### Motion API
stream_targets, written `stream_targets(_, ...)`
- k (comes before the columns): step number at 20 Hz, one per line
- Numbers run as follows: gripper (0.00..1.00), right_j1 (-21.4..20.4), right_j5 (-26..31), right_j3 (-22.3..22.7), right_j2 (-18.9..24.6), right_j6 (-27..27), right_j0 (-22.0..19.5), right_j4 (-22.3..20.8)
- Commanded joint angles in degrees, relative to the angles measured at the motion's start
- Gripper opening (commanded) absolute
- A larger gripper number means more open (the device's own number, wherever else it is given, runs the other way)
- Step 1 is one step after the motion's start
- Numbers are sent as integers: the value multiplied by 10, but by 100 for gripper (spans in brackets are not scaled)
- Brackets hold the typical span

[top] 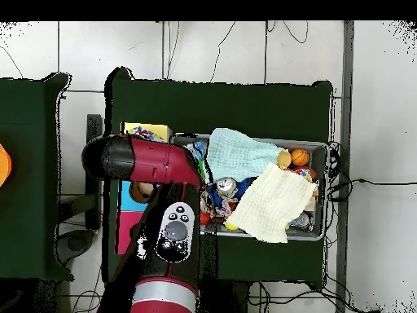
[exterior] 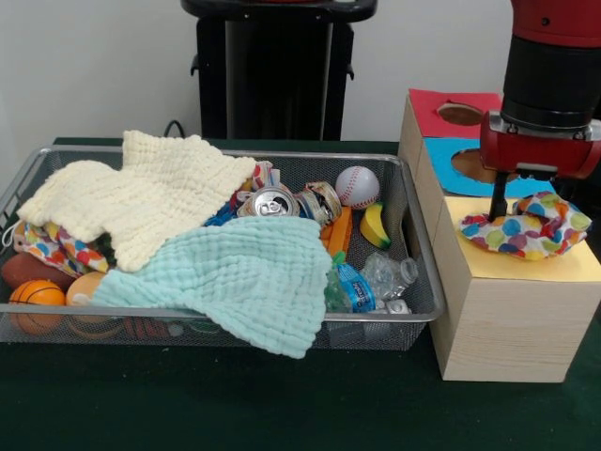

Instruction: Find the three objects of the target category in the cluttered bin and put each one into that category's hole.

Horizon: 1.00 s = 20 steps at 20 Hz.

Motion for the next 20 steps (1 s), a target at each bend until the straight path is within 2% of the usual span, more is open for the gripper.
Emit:
stream_targets(1,100,-21,85,52,20,80,-20,-8)
stream_targets(7,100,-79,153,60,7,78,-18,-10)
stream_targets(16,100,-111,157,88,11,66,-26,-14)
stream_targets(20,100,-87,104,93,19,69,-26,-21)
